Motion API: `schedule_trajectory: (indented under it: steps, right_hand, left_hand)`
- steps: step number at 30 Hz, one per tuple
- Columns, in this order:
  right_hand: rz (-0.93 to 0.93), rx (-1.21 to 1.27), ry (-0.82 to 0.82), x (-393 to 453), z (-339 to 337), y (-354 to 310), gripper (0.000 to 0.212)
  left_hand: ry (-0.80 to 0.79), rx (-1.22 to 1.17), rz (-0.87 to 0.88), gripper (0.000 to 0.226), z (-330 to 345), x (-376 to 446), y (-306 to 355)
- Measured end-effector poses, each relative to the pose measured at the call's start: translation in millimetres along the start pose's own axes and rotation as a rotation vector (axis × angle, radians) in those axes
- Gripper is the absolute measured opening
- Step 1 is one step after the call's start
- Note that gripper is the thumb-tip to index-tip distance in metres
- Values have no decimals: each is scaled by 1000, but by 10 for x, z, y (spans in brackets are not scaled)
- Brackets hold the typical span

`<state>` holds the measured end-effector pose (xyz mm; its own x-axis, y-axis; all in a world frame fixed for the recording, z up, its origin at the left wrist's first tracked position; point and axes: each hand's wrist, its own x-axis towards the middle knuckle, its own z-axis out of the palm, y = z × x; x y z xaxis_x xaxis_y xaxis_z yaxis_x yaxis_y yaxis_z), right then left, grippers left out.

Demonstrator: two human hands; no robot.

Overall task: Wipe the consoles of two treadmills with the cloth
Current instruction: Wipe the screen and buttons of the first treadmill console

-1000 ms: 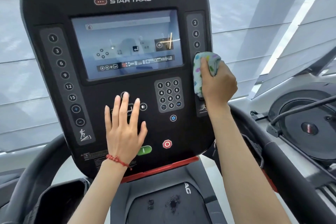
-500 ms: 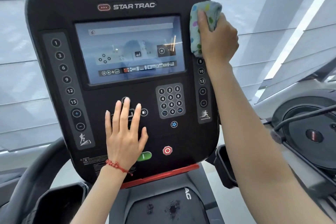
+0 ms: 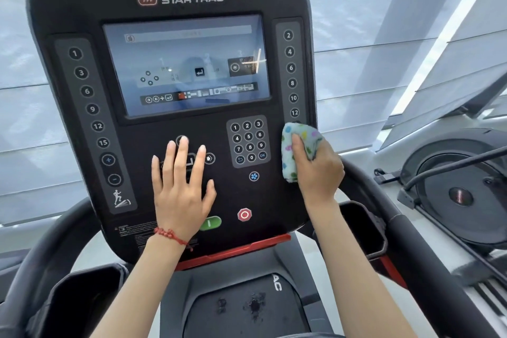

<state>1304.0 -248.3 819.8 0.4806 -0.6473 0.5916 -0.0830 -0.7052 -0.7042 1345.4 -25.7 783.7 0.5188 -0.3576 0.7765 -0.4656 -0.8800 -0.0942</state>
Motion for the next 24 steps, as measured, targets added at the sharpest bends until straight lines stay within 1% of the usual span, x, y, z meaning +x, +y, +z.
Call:
schedule_trajectory:
  steps: [3, 7, 11, 14, 16, 19, 24]
  right_hand:
    - [52, -31, -49, -169, -78, 72, 61]
    - [183, 12, -191, -308, -199, 119, 44]
    - [326, 48, -266, -438, -351, 148, 39]
    - [402, 46, -282, -553, -479, 209, 35]
    - [433, 39, -281, -623, -575, 249, 37]
    - [479, 37, -248, -733, -747, 295, 42]
    - [557, 38, -160, -958, -1053, 344, 40]
  left_hand:
    - [-22, -11, -7, 50, -40, 6, 9]
    - [-73, -40, -25, 52, -120, -22, 18]
    - [-108, -61, -26, 53, -229, -139, 75]
    - [-126, -89, -33, 53, -301, -247, 143]
    - [-147, -119, -27, 53, -336, -311, 191]
    - [-185, -171, 17, 52, -374, -381, 278]
    - [-234, -298, 107, 52, -426, -443, 454]
